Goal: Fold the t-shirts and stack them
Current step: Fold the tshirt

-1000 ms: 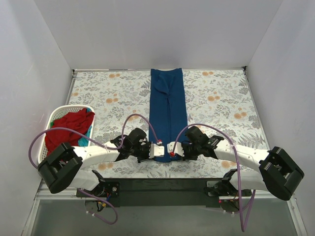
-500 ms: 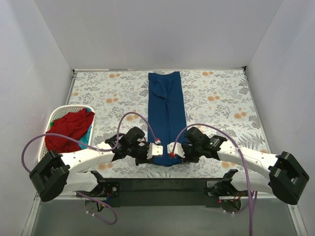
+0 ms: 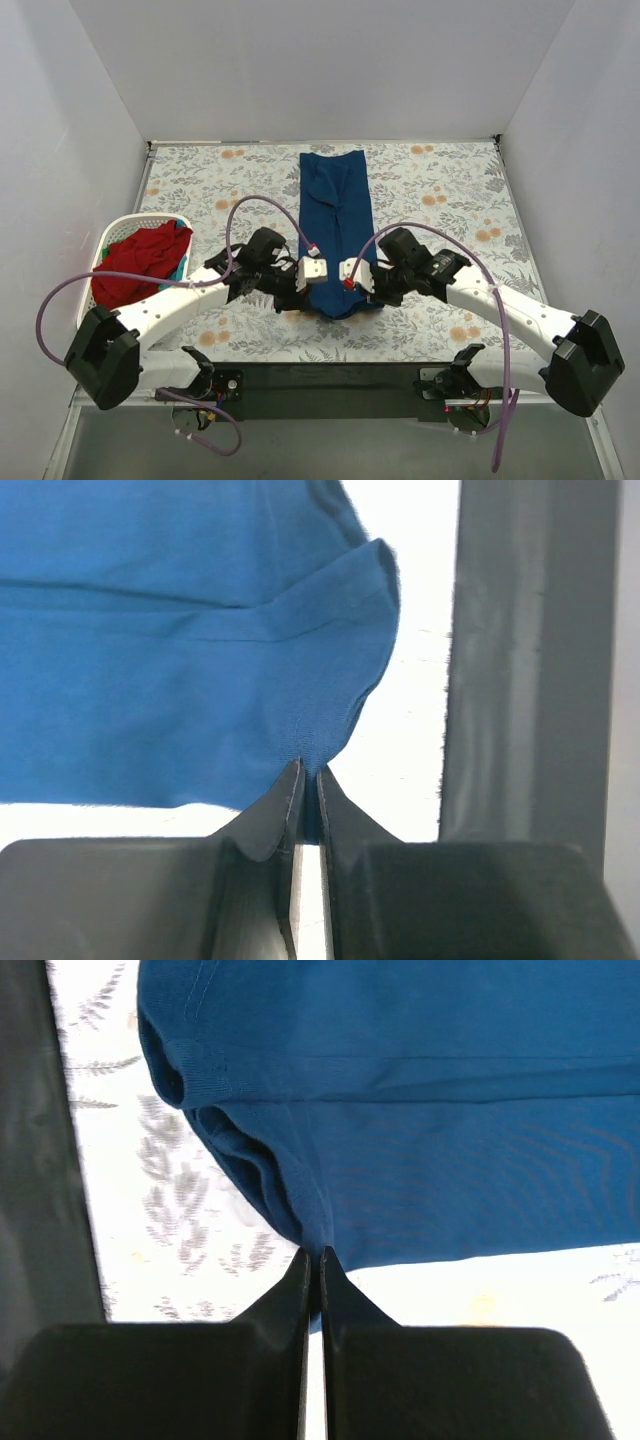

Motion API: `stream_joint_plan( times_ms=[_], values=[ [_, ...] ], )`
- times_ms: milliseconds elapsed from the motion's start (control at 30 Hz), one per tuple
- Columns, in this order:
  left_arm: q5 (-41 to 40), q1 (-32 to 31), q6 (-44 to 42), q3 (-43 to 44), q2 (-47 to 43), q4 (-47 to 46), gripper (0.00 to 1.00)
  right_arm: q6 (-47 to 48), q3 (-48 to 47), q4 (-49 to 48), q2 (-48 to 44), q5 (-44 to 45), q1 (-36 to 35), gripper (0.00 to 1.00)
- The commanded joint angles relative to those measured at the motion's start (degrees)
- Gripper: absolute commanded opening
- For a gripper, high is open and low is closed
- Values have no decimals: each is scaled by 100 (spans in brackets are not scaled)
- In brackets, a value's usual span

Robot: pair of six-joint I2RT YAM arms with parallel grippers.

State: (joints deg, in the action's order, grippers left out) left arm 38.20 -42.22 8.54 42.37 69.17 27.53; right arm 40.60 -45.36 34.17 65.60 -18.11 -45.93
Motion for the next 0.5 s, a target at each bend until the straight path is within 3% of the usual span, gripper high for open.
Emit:
stream_joint_plan(
  times_ms=[0, 467],
  values=[
    [372, 466, -221, 577, 351, 104, 0, 545, -490, 124, 346, -316, 330, 1],
    [188, 1356, -713, 2161, 2468, -46, 0, 1925, -2195, 265, 2332, -957, 1657, 1]
  ],
)
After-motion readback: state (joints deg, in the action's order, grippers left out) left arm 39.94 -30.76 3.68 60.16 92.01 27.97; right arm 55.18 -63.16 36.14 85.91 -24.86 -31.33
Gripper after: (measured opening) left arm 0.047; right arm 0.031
